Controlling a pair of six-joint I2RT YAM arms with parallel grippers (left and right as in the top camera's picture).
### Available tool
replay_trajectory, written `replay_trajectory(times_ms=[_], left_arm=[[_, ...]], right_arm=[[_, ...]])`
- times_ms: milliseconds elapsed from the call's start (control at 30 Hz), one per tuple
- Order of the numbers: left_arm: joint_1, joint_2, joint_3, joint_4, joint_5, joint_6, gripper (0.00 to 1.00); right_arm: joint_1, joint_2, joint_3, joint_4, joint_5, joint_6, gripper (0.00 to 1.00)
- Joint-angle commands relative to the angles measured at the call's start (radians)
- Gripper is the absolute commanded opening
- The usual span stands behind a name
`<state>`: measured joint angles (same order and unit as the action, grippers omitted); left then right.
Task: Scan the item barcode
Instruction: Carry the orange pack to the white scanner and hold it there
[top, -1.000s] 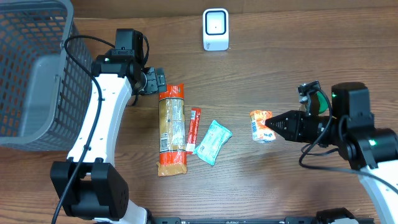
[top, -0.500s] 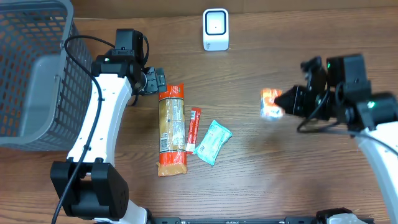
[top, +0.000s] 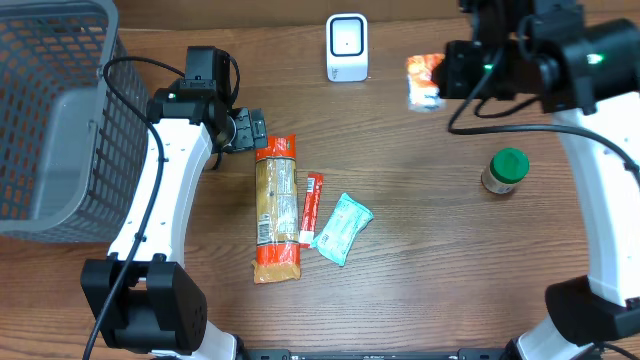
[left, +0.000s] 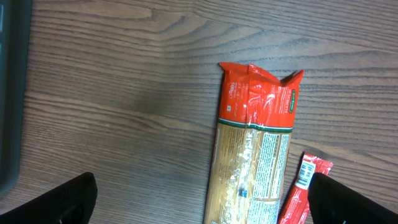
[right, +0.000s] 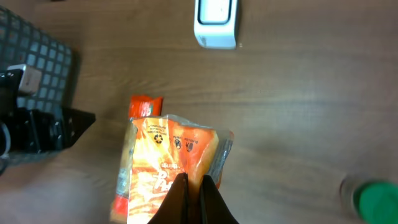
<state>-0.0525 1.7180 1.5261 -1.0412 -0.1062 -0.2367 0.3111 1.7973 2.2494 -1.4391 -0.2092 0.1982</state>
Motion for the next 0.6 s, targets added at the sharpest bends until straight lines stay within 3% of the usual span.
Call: replay_trajectory(times_ms=[0, 300, 567], left_arm=[[0.000, -0.012, 0.015, 0.000, -0.008, 0.005, 1.00], [0.000, -0.012, 0.015, 0.000, -0.008, 0.005, 1.00], [0.000, -0.012, 0.015, 0.000, -0.008, 0.005, 1.00]], right_arm=[[0.069, 0.061, 0.028, 0.030, 0.199, -0.029, 0.04], [0.163, 0.241, 0.028, 0.211, 0.452, -0.231, 0.04], [0.231, 0.426, 0.028, 0.420, 0.681, -0.554, 0.04]])
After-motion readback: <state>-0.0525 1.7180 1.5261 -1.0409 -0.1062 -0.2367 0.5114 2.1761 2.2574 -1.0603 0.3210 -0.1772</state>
